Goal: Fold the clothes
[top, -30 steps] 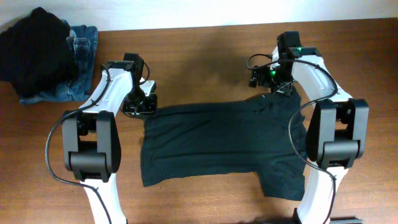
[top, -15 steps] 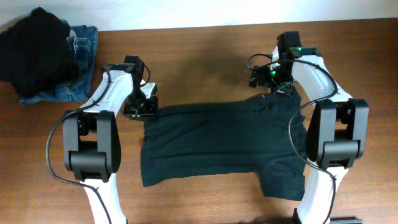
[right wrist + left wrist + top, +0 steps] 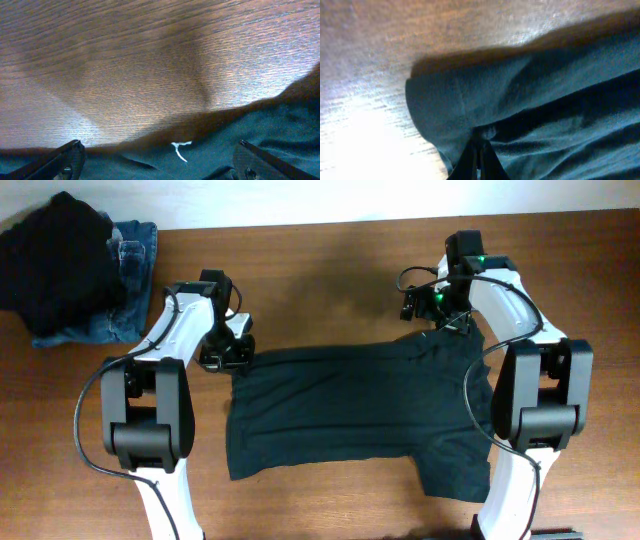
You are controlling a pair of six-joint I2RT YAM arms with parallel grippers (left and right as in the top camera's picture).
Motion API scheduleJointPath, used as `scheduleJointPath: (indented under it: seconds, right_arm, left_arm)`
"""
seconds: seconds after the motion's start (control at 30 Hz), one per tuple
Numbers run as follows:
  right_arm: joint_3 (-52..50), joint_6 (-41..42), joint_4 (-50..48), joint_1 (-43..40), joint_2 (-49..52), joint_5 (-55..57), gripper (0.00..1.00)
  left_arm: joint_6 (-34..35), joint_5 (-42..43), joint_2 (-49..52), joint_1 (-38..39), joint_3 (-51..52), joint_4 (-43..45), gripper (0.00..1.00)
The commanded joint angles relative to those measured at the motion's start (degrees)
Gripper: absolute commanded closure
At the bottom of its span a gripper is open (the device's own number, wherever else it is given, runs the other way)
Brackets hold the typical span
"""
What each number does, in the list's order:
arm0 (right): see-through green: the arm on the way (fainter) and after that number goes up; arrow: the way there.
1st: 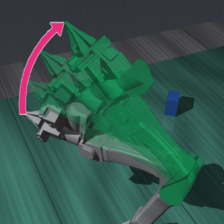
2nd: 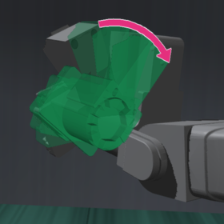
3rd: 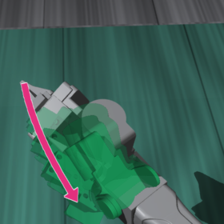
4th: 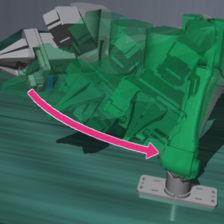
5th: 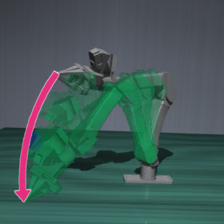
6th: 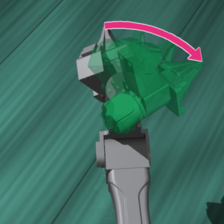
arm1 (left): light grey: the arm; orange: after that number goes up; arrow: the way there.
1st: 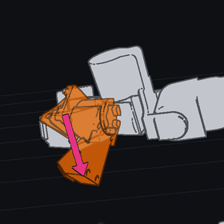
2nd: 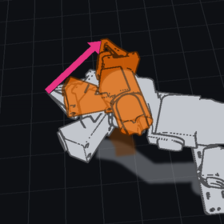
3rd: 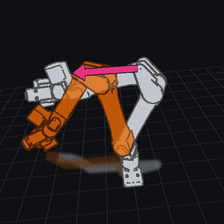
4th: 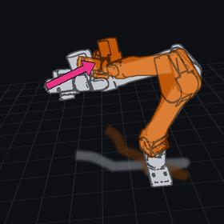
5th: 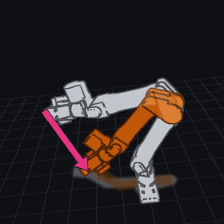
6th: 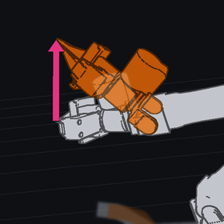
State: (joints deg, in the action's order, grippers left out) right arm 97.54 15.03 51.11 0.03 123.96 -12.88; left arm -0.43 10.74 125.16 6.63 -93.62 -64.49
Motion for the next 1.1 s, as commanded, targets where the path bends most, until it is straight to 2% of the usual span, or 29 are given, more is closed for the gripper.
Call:
scheduleJointPath:
  seconds: [0.0, 0.27, 0.57, 0.8, 1.07]
  right_arm:
    - [-0.3, 0.3, 0.1, 0.3, 0.2, 0.8, 0.01]
    - [-0.3, 0.3, 0.0, 0.3, 0.2, 0.8, 0.01]
    - [-0.3, 0.3, 0.1, 0.3, 0.2, 0.8, 0.01]
    - [-0.3, 0.3, 0.1, 0.3, 0.2, 0.7, 0.01]
    - [-0.3, 0.3, 0.8, 0.3, 0.2, 0.7, 0.01]
  left_arm:
    - [-0.2, 0.5, 0.5, -0.1, 0.1, -1.9, 0.99]
    - [2.4, -4.7, 0.5, -0.1, -1.8, -9.2, 0.99]
    - [4.3, -9.2, 0.5, -0.1, -2.2, -10.3, 0.99]
    - [4.3, -9.3, 0.5, -0.1, -3.1, -10.8, 0.99]
    - [4.3, -8.2, 0.5, -0.1, -9.1, -11.8, 0.99]
